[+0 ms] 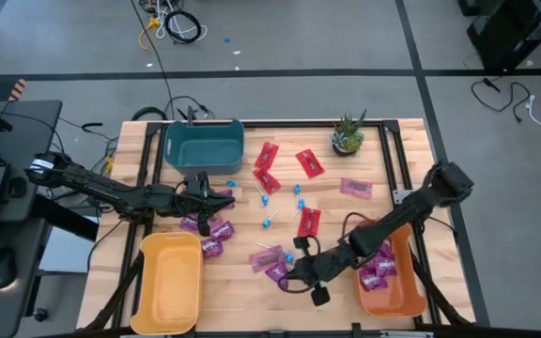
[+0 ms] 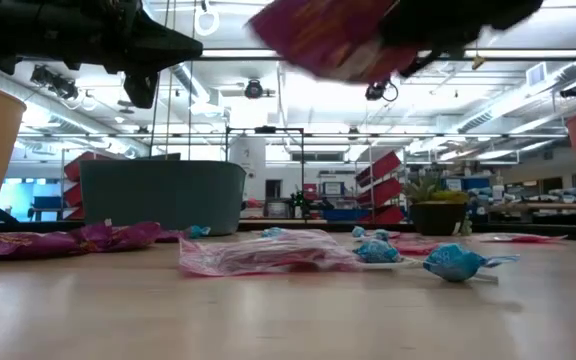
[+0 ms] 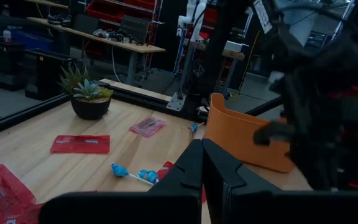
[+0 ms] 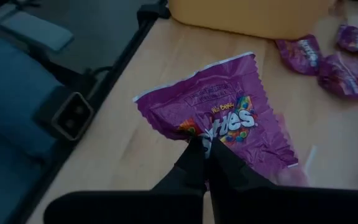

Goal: Sort candy
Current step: Put the purple candy into the orange bin

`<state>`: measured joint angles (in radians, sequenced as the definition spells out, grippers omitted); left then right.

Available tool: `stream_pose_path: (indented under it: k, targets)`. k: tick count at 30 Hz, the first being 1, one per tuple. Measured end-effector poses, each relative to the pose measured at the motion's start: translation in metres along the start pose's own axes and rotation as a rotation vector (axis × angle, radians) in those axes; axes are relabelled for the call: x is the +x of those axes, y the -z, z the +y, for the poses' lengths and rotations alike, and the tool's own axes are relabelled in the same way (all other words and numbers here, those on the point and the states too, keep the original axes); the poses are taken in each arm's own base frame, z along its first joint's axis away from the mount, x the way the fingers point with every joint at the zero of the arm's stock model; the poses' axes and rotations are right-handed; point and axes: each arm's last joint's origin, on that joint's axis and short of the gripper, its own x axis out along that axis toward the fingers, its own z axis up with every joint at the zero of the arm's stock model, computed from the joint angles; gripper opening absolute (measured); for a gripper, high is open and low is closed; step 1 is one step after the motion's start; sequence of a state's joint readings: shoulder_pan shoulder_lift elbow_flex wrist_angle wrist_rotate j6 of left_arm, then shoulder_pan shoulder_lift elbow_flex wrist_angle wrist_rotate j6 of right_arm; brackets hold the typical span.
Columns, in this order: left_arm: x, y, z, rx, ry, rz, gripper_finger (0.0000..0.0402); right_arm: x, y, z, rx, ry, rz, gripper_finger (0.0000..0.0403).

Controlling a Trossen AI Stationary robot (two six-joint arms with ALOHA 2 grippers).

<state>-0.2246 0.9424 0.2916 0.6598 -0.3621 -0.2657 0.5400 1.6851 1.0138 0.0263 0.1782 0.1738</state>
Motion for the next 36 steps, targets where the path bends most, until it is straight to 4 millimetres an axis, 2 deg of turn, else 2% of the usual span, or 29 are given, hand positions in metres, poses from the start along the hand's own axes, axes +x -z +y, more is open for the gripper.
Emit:
stream_pose_path:
  k: [10, 18, 23, 28, 36]
  targets:
    - [0.0, 0.0, 0.0, 0.0, 0.0, 0.0, 0.0006, -0.102, -0.023, -0.01, 0.287, -0.01, 0.01, 0.0]
    - [0.0, 0.0, 0.0, 0.0, 0.0, 0.0, 0.0006, -0.168, -0.01, -0.008, 0.57, -0.042, 0.113, 0.0]
    - [0.0, 0.0, 0.0, 0.0, 0.0, 0.0, 0.0006, -0.194, 0.005, -0.003, 0.72, -0.04, 0.223, 0.0]
    - [0.0, 0.0, 0.0, 0.003, -0.011, -0.003, 0.0006, -0.211, 0.022, 0.001, 0.802, -0.008, 0.365, 0.0]
    - [0.0, 0.0, 0.001, 0.004, -0.021, -0.006, 0.0006, -0.224, 0.048, 0.008, 0.736, 0.04, 0.691, 0.0]
